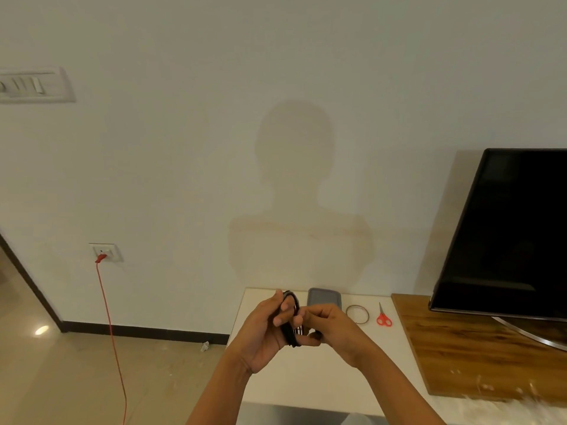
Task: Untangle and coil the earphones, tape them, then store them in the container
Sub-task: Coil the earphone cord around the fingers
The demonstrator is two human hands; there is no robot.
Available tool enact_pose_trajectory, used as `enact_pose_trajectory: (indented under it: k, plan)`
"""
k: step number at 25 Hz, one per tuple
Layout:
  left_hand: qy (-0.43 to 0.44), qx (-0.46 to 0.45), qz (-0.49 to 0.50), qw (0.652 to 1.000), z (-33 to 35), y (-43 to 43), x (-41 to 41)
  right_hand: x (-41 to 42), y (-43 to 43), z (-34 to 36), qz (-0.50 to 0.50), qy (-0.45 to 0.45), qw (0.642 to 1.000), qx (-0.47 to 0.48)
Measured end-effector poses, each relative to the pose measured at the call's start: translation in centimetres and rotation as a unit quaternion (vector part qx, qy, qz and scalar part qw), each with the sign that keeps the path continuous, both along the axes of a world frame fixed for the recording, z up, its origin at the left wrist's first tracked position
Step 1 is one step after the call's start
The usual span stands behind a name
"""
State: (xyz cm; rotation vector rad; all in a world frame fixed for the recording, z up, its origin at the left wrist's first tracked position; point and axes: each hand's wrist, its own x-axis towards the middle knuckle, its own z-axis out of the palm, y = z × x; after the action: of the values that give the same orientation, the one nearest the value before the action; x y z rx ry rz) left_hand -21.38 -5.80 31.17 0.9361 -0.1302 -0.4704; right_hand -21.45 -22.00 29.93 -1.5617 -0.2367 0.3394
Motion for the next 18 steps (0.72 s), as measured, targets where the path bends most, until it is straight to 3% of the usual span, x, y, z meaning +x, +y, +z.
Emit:
enact_pose_trajectory:
  k: [7,18]
  plan:
    - [0.032,-0.037,-0.018,0.999,-1.2,0.1,0.6,-0.4,0.7,-0.3,-0.017,0.068,0.997,0.04]
    - [0.063,-0.034,0.073,0.995,-4.8,-0.3,1.6,1.6,0.8,-1.3,-0.132,-0.005,0.99,-0.042]
